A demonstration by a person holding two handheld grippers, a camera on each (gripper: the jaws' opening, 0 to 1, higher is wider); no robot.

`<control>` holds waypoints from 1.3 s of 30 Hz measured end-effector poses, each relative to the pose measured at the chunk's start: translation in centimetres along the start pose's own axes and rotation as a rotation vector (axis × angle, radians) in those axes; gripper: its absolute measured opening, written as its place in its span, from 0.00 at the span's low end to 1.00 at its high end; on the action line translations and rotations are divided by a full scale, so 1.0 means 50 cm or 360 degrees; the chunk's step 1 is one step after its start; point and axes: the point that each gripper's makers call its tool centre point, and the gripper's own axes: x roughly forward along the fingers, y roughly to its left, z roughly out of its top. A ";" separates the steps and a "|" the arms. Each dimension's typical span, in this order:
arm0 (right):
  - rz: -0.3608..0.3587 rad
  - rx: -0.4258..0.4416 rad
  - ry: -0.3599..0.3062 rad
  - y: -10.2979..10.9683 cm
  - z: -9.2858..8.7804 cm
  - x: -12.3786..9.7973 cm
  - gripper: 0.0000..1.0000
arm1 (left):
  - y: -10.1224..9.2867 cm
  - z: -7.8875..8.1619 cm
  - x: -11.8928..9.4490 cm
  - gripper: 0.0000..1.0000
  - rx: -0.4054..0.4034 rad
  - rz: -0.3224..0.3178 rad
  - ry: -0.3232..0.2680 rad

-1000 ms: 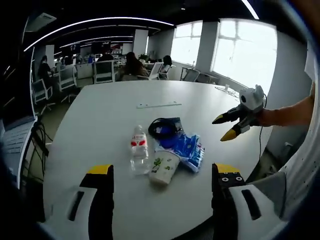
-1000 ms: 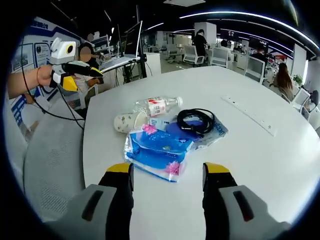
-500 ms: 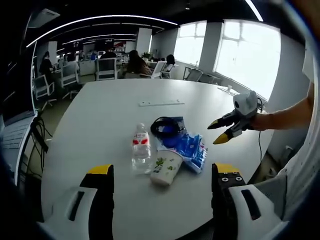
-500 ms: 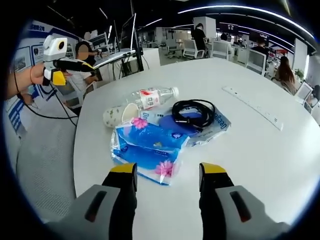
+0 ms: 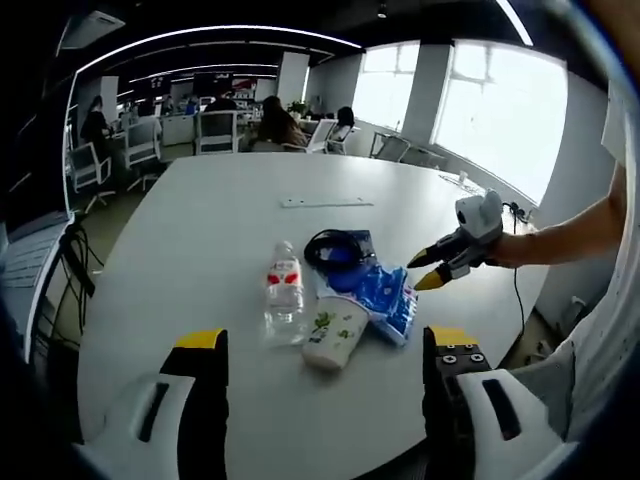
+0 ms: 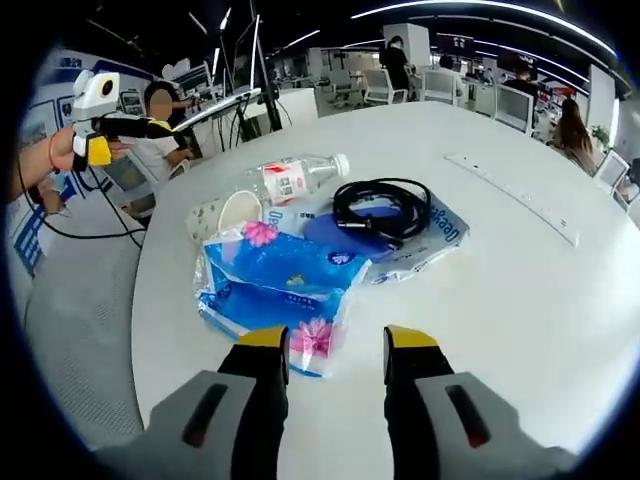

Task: Arrange the tabletop items into an orderly group along one side of the table until the central work area is clear of visible clutter.

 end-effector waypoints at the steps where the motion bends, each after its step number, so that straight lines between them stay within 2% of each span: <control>1: 0.0004 0.0003 0.0000 0.000 0.000 0.002 0.32 | 0.000 -0.001 0.001 0.81 0.0000 0.0001 0.0004; 12: 0.0014 0.0027 0.0019 -0.003 -0.010 0.020 0.23 | -0.006 -0.012 0.010 0.81 -0.0011 -0.0015 0.0024; 25: -0.0028 0.0096 0.0053 -0.009 -0.029 0.031 0.04 | -0.015 -0.018 0.016 0.80 -0.0013 -0.0031 0.0038; 30: -0.0058 0.0161 0.0034 -0.012 -0.031 0.030 0.02 | -0.019 -0.017 0.018 0.80 -0.0017 -0.0039 0.0034; 39: -0.0060 0.0363 -0.0029 -0.021 -0.028 0.019 0.00 | -0.024 -0.019 0.019 0.80 -0.0019 -0.0045 0.0031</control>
